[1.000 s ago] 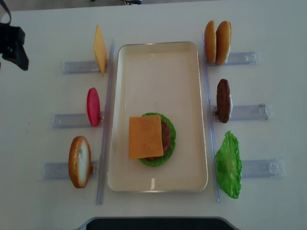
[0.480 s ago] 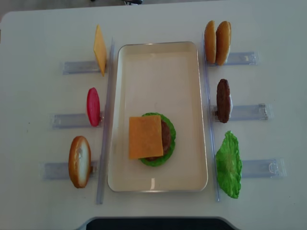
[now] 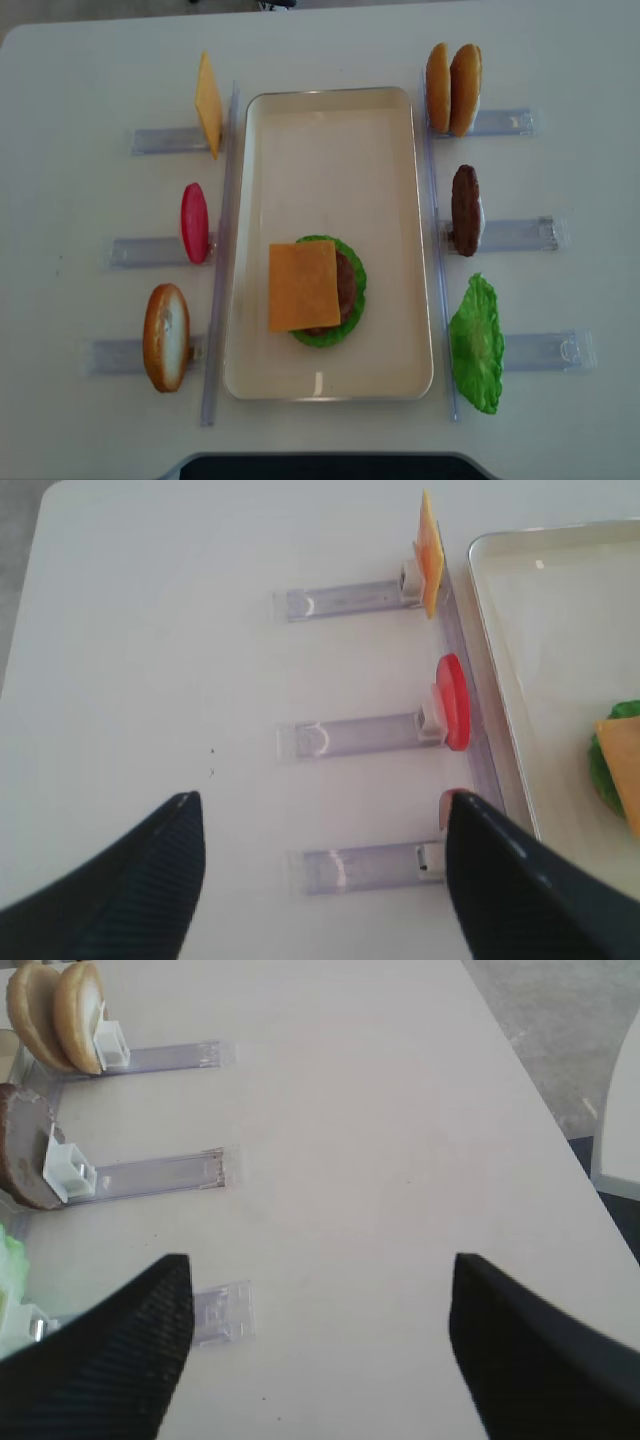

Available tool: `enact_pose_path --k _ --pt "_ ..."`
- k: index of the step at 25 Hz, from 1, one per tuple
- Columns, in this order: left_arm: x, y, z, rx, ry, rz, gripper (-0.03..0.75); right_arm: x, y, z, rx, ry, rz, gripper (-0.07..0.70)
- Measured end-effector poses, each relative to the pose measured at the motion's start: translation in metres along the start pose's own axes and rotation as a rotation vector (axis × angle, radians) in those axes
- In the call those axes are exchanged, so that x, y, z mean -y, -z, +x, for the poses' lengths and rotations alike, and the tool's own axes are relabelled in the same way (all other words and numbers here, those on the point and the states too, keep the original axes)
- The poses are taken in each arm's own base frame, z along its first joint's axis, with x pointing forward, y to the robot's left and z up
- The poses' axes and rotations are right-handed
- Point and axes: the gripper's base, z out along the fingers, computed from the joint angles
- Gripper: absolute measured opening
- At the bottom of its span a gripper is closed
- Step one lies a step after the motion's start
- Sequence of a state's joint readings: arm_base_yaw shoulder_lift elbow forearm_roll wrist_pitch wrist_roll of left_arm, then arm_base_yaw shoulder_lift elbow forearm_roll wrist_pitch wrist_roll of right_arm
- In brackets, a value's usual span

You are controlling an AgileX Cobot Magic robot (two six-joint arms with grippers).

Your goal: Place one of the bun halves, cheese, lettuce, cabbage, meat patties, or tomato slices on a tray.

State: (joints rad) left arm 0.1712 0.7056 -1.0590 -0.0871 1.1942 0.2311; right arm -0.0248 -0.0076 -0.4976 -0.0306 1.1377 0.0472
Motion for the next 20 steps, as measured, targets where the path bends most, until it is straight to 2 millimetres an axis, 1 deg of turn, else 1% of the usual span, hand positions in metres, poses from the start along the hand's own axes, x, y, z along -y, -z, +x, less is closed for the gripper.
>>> enact_pose_path --k 4,9,13,20 --pt "0.007 -0.003 0.035 0.016 -0.011 -0.003 0.570 0.000 0.000 0.000 0.000 0.000 0.000 0.537" --pt "0.016 -0.012 0.076 0.022 -0.007 0.011 0.570 0.000 0.000 0.000 0.000 0.000 0.000 0.537" --pt "0.024 -0.019 0.101 0.063 0.011 0.041 0.570 0.000 0.000 0.000 0.000 0.000 0.000 0.537" --pt "0.032 -0.023 0.138 0.152 0.011 0.036 0.570 0.000 0.000 0.000 0.000 0.000 0.000 0.537"
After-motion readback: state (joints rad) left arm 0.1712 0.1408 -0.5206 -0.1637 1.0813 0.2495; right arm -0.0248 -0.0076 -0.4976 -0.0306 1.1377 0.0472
